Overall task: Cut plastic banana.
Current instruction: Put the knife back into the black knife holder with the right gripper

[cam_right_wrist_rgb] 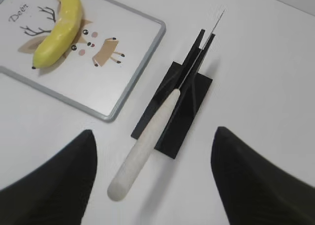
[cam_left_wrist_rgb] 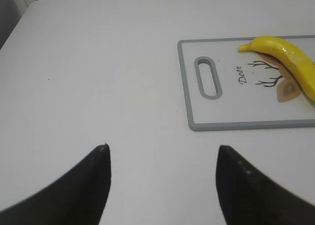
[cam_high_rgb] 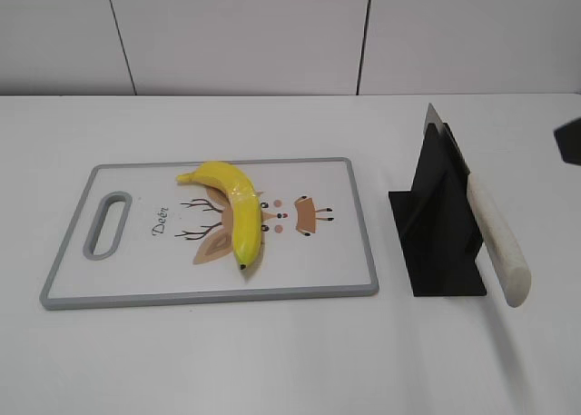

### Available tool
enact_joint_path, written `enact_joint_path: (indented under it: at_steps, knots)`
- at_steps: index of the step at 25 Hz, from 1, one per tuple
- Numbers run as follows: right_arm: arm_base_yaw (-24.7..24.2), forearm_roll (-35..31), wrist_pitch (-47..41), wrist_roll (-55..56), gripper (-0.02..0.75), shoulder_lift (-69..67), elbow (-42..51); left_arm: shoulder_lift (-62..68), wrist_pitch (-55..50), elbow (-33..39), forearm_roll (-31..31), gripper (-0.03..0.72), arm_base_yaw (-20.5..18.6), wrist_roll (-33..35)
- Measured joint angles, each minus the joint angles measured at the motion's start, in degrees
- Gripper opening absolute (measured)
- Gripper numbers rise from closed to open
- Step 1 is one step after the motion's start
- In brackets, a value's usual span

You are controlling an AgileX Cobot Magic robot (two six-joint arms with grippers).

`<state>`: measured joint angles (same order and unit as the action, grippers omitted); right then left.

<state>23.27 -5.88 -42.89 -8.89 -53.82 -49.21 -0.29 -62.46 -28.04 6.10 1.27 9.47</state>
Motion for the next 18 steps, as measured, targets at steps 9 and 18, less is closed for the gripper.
enact_joint_path:
  at_steps: [9,18]
  knots:
    - [0.0,0.0,-10.3,-1.4,0.547,22.6,10.9,0.0,0.0,0.0,0.0,0.597,0.0,0.0]
    - [0.0,0.4,-20.2,0.0,0.547,42.4,17.0,0.0,0.0,0.0,0.0,0.593,0.0,0.0]
